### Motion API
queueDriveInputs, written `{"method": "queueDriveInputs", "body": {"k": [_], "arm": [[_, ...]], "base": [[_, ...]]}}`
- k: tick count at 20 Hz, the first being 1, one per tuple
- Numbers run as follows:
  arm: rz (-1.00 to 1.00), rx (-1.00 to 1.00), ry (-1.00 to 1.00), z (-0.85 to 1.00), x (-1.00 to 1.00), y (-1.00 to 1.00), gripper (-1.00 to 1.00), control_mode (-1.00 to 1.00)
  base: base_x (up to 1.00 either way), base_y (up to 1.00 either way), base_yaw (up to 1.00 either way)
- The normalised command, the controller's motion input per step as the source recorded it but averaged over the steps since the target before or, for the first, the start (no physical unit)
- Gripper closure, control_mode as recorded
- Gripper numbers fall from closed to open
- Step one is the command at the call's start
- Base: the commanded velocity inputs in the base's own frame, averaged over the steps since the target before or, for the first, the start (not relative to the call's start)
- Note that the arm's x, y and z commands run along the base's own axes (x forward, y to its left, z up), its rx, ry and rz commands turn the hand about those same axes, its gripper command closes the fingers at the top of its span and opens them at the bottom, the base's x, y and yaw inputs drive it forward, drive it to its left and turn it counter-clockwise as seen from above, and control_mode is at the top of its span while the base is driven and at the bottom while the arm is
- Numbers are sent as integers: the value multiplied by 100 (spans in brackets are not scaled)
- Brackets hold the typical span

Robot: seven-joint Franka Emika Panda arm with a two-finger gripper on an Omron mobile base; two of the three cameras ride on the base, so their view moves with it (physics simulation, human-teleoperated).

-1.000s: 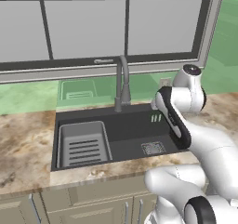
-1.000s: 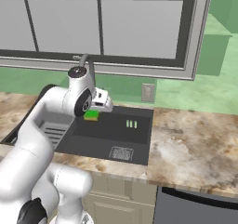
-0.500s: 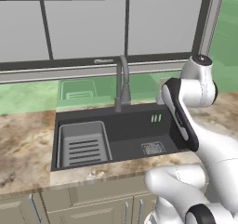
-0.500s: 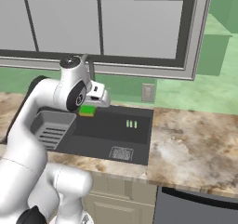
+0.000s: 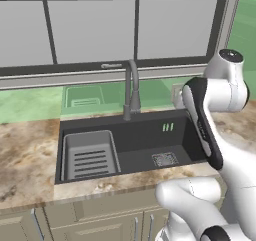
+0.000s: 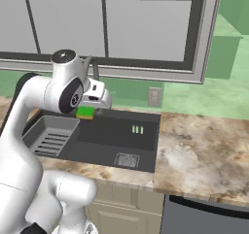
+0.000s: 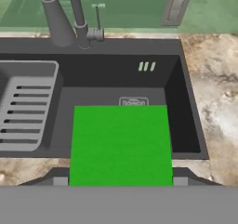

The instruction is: Pick up the sponge and sponge from the sink, and place them back in the cabinet, and close the cabinet doors.

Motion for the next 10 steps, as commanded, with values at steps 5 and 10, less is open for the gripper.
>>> {"method": "queueDriveInputs", "body": {"k": [5, 10], "arm": [[0, 0, -4, 12, -29, 3, 100, -100], [0, 0, -4, 9, -37, 1, 100, -100]], "base": [[0, 0, 0], [0, 0, 0]]}}
